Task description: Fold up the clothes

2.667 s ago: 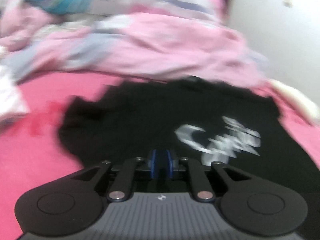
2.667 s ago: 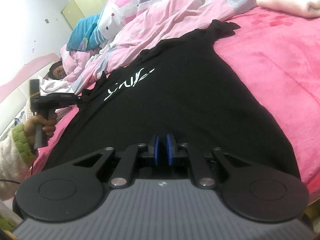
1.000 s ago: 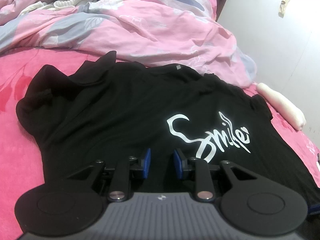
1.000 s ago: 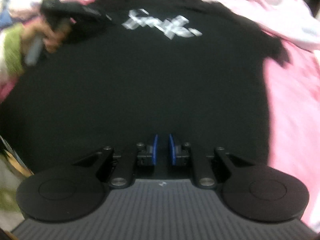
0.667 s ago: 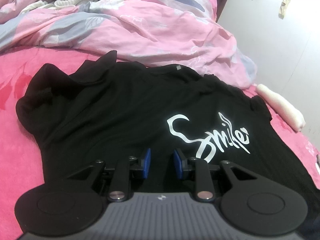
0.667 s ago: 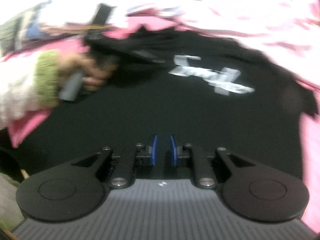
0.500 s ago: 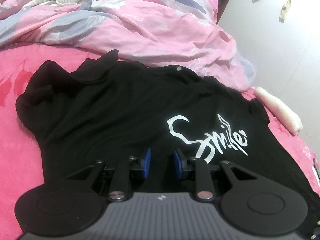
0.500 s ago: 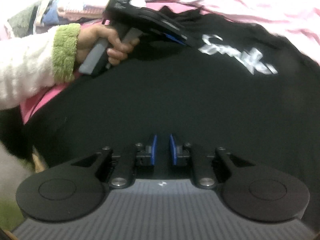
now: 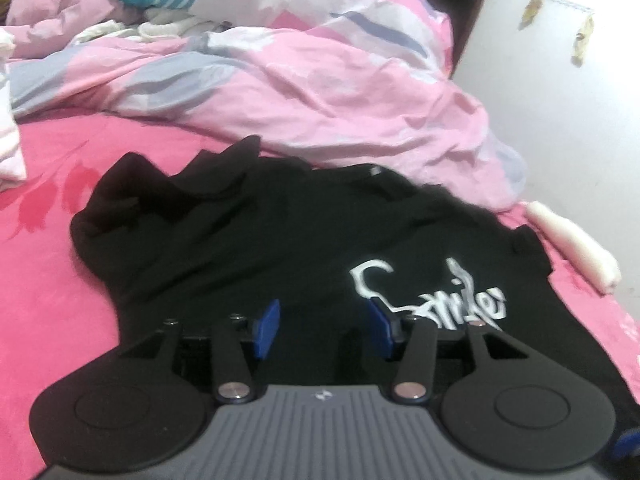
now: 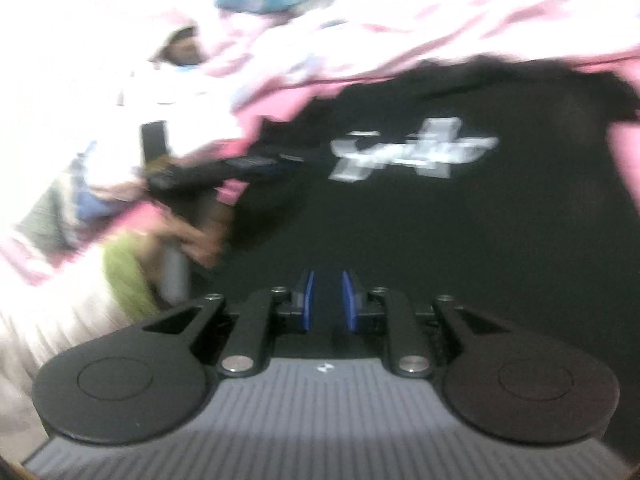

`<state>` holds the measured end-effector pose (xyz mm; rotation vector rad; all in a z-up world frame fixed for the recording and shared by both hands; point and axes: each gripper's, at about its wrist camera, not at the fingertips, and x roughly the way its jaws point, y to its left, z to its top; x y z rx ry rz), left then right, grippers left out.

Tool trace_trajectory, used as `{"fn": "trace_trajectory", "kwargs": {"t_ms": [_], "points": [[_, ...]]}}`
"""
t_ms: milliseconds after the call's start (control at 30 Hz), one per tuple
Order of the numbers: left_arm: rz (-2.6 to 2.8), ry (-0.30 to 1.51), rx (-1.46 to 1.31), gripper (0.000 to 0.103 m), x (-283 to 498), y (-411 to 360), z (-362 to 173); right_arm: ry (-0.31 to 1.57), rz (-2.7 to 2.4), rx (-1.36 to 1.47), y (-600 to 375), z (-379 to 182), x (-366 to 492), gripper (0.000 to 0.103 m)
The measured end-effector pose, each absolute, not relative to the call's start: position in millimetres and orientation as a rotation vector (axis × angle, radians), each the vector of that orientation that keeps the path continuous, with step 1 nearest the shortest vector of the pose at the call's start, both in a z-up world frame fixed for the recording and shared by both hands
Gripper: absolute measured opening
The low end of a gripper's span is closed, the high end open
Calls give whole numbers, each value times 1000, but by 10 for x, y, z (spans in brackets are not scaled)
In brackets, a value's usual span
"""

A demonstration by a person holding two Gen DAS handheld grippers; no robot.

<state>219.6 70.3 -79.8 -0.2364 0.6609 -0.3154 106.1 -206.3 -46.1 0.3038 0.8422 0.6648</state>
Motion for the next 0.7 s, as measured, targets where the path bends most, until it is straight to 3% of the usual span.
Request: {"fn": "trace_trajectory", "kwargs": {"t_ms": [167,200,233,500,567,700], "points": [[-302,663,-271,48,2222,760,-836,996,727,499,-1700,-966,1656,14],[-302,663,-271,48,2223,761,-838,1011,703,538,-1782,-1054,1688,3],[-302,663,-271,48,2223,763,-838,999,657,586,-1997,-1089,1655,0],[-297,659,-259,49,2230,741,-856,807,154,835,-3844,-991,1122,1],[-297,659,-259,49,2232,738,-857,773,109,809,-3849,-877,1073,6],[-294,659,-254,49,2234,721,-852,823,342,762,-3085,-853,1398,6]]}}
